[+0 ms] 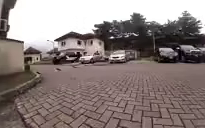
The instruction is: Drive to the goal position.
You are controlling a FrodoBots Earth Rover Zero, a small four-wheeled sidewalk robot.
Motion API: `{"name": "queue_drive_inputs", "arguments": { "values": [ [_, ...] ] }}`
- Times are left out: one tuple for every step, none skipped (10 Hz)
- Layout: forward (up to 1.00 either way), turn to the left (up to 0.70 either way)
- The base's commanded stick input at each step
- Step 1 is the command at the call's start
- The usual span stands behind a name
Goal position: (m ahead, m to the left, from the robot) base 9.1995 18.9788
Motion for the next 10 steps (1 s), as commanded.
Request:
{"name": "queue_drive_inputs", "arguments": {
  "values": [
    [0.7,0.0],
    [0.7,0.0],
    [0.7,0.0],
    [0.7,0.1],
    [0.7,0.2],
    [0.7,0.31],
    [0.7,0.29],
    [0.7,0.19],
    [0.7,0.2],
    [0.7,0.35]
  ]
}}
